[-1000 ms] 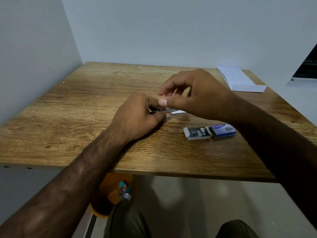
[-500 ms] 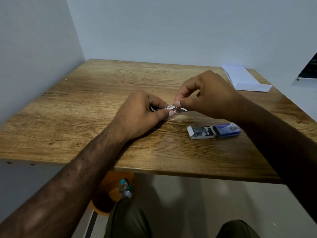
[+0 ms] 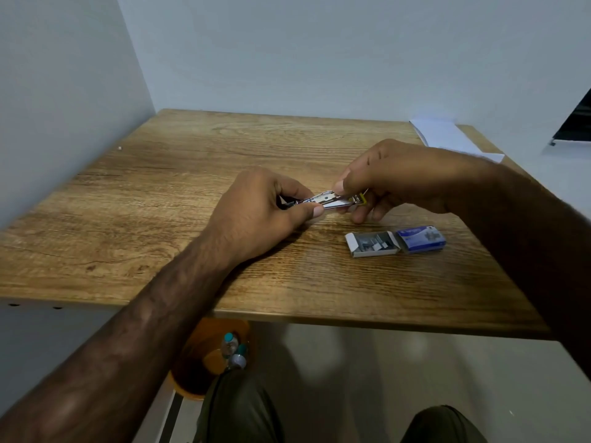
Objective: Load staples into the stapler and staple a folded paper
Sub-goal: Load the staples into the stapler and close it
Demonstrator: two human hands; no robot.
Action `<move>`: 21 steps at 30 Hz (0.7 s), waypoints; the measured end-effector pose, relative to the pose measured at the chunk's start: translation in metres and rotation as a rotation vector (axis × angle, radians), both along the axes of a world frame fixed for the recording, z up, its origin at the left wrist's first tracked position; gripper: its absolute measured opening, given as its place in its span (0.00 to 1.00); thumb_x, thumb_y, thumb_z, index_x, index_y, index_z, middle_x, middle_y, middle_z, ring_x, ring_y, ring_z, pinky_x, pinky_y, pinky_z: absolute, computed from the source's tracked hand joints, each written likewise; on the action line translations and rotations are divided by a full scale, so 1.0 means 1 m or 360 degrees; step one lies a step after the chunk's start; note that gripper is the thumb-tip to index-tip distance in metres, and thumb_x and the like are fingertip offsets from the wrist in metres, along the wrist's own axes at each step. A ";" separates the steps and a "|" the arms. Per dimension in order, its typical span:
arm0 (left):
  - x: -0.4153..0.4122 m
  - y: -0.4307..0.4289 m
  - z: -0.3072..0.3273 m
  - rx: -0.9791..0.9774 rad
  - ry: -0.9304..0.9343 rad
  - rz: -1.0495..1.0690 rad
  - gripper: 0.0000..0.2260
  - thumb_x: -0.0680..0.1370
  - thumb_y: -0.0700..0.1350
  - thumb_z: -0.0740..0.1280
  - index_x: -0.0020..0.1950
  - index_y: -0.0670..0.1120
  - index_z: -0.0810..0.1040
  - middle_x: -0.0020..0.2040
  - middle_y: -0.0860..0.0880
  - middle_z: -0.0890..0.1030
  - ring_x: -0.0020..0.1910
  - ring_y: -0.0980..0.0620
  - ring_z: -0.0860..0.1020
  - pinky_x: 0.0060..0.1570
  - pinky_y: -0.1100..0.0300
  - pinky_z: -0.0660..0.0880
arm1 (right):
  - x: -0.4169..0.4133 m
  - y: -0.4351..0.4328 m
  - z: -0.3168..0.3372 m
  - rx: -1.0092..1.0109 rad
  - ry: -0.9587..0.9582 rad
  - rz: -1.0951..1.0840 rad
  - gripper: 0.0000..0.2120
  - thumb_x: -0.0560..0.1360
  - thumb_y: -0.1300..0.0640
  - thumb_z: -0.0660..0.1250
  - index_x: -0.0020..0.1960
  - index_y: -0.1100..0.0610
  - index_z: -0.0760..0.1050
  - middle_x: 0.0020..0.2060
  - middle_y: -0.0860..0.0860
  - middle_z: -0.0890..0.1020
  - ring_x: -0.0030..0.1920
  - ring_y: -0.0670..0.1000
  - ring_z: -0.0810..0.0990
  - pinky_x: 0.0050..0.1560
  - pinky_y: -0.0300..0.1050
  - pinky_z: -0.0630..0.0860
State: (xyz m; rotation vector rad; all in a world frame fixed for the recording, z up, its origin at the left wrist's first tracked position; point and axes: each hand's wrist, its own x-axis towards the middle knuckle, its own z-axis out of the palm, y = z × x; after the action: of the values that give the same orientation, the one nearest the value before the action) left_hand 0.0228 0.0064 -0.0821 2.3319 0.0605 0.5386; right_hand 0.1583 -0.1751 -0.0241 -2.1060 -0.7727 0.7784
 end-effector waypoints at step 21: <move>-0.001 0.000 -0.001 0.0089 -0.0004 0.0000 0.09 0.75 0.56 0.74 0.52 0.55 0.88 0.42 0.57 0.87 0.42 0.55 0.84 0.44 0.48 0.82 | 0.012 -0.010 -0.006 0.0127 0.0465 -0.0034 0.09 0.77 0.62 0.70 0.54 0.62 0.85 0.49 0.63 0.87 0.48 0.54 0.88 0.45 0.41 0.85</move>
State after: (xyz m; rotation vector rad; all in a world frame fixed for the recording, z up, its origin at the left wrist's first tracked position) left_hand 0.0215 0.0068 -0.0827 2.3856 0.0445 0.5495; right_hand 0.1705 -0.1853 -0.0296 -1.8722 -0.6110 0.9995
